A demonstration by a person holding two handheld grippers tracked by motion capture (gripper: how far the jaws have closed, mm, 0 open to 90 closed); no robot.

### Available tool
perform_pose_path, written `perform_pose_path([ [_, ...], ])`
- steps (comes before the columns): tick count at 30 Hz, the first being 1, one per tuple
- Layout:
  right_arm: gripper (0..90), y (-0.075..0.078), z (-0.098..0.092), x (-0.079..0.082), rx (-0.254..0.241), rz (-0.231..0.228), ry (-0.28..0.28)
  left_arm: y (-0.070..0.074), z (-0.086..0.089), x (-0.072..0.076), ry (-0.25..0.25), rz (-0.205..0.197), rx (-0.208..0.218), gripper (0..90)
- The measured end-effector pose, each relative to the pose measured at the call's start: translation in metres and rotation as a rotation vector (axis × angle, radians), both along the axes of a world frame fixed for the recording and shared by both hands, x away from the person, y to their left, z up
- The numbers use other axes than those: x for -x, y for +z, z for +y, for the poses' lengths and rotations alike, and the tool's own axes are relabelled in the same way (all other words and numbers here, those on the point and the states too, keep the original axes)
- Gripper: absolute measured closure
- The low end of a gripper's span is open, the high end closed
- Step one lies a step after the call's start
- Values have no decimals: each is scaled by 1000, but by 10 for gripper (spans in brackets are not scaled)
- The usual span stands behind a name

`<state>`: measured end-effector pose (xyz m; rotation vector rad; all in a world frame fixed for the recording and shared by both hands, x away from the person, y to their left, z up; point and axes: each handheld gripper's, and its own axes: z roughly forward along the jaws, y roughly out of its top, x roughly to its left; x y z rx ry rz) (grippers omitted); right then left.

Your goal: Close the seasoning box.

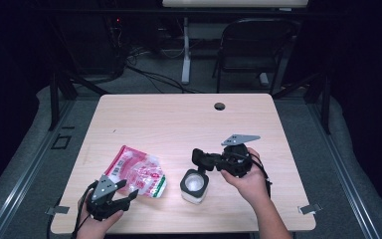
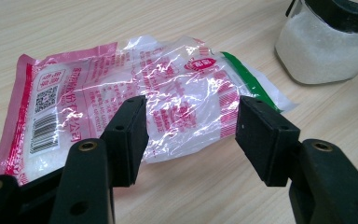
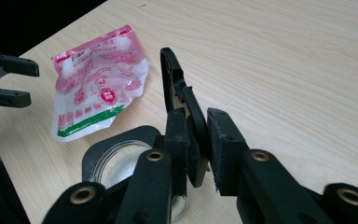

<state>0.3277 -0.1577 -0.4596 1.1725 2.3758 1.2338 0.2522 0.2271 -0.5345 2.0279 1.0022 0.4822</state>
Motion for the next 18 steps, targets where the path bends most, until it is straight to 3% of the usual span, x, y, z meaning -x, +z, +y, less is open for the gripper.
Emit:
perform_pose_path([
  [18, 810, 3, 4, 5, 30, -29, 28, 0, 1, -1, 2, 0, 5, 438],
])
